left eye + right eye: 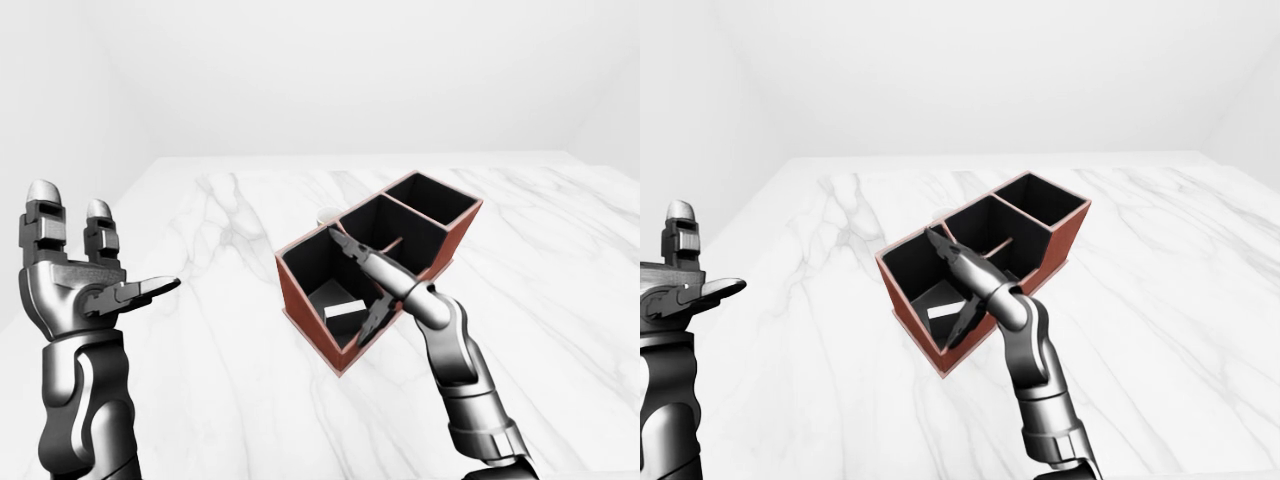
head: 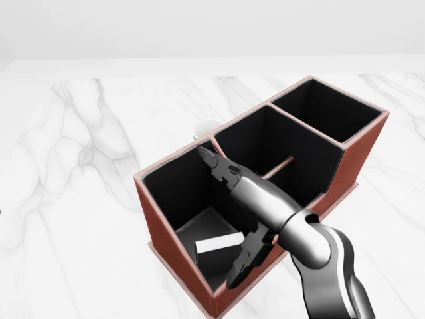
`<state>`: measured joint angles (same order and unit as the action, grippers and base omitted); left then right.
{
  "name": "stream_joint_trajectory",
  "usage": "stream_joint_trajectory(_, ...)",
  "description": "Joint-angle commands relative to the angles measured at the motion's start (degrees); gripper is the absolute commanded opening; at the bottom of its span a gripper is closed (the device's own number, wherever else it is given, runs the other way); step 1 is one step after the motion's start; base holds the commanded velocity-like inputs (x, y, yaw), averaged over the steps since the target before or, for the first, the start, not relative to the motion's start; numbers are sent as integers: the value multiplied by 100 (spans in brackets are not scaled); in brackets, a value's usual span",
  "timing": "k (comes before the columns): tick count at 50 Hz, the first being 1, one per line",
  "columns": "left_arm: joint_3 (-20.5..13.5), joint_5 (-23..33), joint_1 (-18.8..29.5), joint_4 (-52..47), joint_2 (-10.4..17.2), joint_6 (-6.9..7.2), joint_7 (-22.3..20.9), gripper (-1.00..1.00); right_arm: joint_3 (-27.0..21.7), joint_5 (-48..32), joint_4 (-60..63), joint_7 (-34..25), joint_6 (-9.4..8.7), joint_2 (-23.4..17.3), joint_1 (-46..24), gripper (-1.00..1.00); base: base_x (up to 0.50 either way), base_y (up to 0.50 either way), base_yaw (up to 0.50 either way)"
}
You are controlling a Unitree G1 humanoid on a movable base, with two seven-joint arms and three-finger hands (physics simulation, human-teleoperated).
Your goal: Pick up the book and place it in the left compartment of the caddy.
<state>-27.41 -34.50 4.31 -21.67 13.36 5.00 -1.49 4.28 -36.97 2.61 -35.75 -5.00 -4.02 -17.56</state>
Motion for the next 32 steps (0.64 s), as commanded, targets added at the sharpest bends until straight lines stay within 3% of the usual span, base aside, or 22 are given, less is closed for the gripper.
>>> stream_joint_trajectory(1,17,18,-7,-1,-12,0,-13,100,68,-267,1748,-425,0,-13,103,100,0,0,0)
stream_joint_trajectory(32,2,2,-23,-53,-11,0,-8,100,-34,-758,4008,-425,0,-252,574,100,0,0,0)
